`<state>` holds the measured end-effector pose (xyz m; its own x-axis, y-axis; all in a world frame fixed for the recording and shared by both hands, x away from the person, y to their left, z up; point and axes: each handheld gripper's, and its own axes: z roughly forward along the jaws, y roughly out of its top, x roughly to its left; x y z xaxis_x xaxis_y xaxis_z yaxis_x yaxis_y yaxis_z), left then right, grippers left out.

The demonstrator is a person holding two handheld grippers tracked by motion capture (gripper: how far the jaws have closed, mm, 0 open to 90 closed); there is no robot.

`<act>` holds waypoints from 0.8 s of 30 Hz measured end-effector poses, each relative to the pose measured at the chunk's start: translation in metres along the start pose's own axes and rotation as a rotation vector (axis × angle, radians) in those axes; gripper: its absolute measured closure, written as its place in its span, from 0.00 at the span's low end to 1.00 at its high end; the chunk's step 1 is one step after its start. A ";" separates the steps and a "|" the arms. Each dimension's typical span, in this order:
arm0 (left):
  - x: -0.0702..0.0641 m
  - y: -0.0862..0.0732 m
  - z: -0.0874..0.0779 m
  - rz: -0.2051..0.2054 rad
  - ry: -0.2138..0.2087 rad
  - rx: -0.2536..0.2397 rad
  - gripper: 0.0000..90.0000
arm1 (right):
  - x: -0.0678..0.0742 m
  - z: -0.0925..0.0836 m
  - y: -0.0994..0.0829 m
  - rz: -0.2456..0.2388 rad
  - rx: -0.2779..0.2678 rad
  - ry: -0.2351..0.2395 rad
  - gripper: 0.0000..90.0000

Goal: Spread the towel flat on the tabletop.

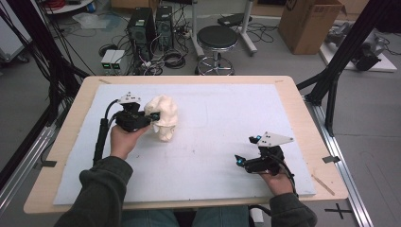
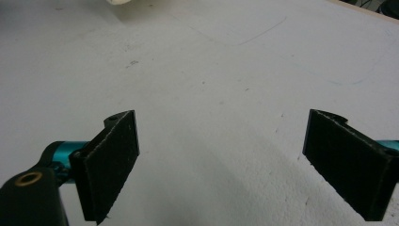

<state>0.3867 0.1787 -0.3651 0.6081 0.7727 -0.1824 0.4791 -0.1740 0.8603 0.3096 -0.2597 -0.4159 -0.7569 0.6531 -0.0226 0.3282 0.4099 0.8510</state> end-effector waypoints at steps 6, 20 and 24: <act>-0.020 0.003 0.003 0.022 -0.048 -0.010 0.87 | 0.000 -0.001 0.000 0.000 -0.003 -0.004 0.11; -0.072 -0.006 0.043 0.088 -0.160 0.056 0.86 | -0.002 -0.002 -0.001 0.000 -0.008 -0.009 0.11; -0.077 -0.017 0.064 0.075 -0.176 0.096 0.85 | -0.001 -0.002 -0.002 -0.002 -0.004 -0.005 0.11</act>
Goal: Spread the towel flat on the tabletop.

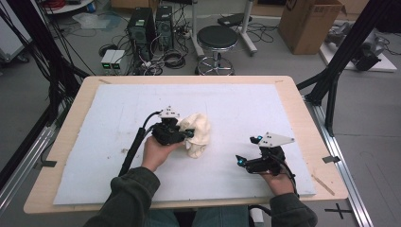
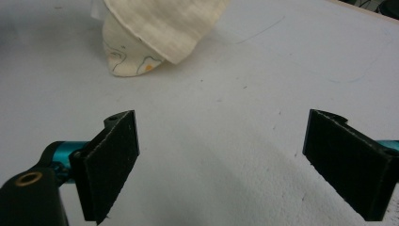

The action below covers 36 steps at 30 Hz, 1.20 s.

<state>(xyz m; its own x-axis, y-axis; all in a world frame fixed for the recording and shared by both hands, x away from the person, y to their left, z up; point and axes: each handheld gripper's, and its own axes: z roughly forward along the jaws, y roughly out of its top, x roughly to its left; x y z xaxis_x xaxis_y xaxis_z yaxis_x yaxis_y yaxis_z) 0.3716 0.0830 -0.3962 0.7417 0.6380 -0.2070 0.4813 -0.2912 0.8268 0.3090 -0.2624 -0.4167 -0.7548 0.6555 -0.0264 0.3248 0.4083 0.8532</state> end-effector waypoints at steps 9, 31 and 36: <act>0.001 -0.011 0.022 0.003 0.001 0.050 0.83 | 0.002 0.000 0.000 -0.008 0.009 0.007 0.11; 0.010 -0.007 -0.009 0.039 0.010 -0.008 0.39 | 0.005 0.011 0.008 -0.004 0.033 0.061 0.12; 0.015 -0.011 -0.034 0.058 0.036 -0.029 0.39 | 0.006 0.023 0.019 -0.032 0.039 0.088 0.20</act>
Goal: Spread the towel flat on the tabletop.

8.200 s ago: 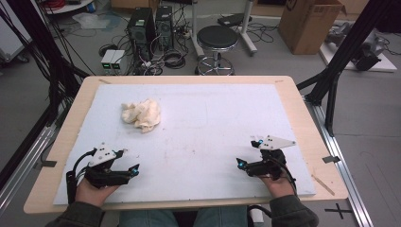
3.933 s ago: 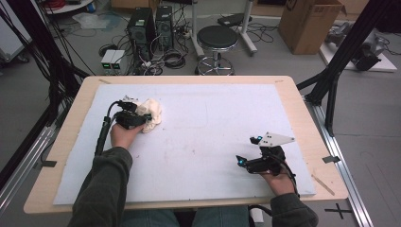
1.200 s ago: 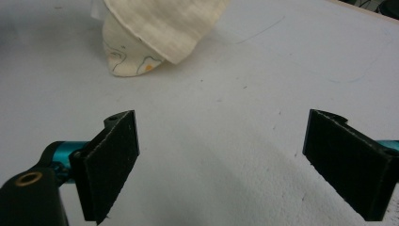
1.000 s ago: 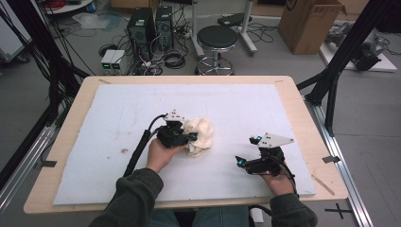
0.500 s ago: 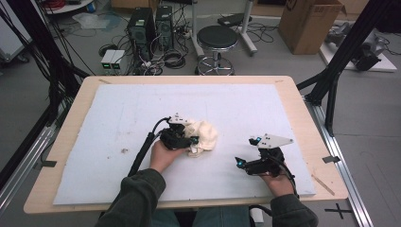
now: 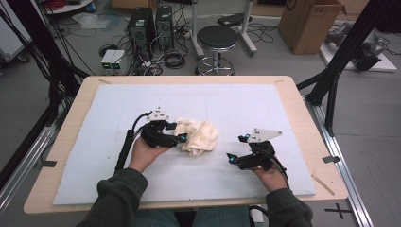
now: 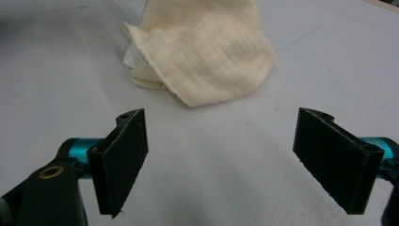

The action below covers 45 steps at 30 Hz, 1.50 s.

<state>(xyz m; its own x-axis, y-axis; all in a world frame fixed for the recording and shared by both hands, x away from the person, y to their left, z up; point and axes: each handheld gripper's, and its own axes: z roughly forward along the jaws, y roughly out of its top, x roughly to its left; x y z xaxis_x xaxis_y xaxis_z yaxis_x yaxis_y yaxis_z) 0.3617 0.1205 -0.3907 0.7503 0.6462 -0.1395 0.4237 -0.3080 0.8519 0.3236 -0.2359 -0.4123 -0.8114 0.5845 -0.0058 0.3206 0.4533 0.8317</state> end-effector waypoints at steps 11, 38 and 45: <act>0.008 -0.017 -0.022 0.011 0.011 -0.027 0.43 | -0.003 0.049 0.022 -0.025 0.052 0.119 0.46; 0.007 -0.039 -0.025 0.008 -0.025 -0.029 0.50 | -0.008 0.067 0.026 -0.047 0.124 0.176 0.95; 0.000 -0.040 -0.016 0.012 -0.052 -0.019 0.55 | -0.004 0.040 0.030 -0.085 0.109 0.162 0.95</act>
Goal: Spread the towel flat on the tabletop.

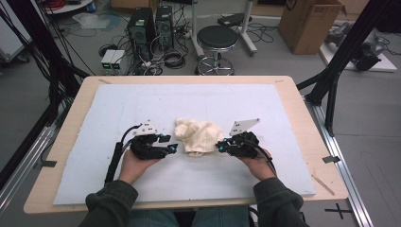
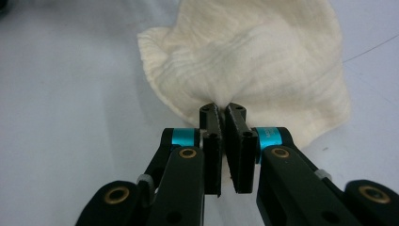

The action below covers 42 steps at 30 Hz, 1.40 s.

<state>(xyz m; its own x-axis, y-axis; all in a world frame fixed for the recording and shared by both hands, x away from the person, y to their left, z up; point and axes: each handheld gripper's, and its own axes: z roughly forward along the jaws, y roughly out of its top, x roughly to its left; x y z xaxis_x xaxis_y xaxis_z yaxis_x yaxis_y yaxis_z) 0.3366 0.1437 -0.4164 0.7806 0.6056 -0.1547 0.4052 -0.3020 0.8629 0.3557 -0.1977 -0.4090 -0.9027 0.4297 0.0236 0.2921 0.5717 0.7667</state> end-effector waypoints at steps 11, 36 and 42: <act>-0.008 0.000 0.017 0.019 -0.055 0.038 0.64 | 0.000 -0.034 -0.016 0.007 0.013 -0.047 0.95; -0.027 0.008 0.073 0.005 -0.206 0.114 0.54 | -0.016 -0.031 -0.056 0.062 0.051 -0.060 0.95; -0.030 0.010 0.082 0.056 -0.113 0.178 0.69 | -0.017 -0.031 -0.056 0.062 0.043 -0.067 0.94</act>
<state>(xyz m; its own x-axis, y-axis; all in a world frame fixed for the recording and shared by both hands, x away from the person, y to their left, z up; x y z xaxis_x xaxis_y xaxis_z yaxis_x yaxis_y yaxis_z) 0.3566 0.0619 -0.4430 0.8488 0.5005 -0.1705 0.4295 -0.4645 0.7744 0.3451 -0.2590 -0.4321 -0.8599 0.5098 0.0262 0.3611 0.5712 0.7371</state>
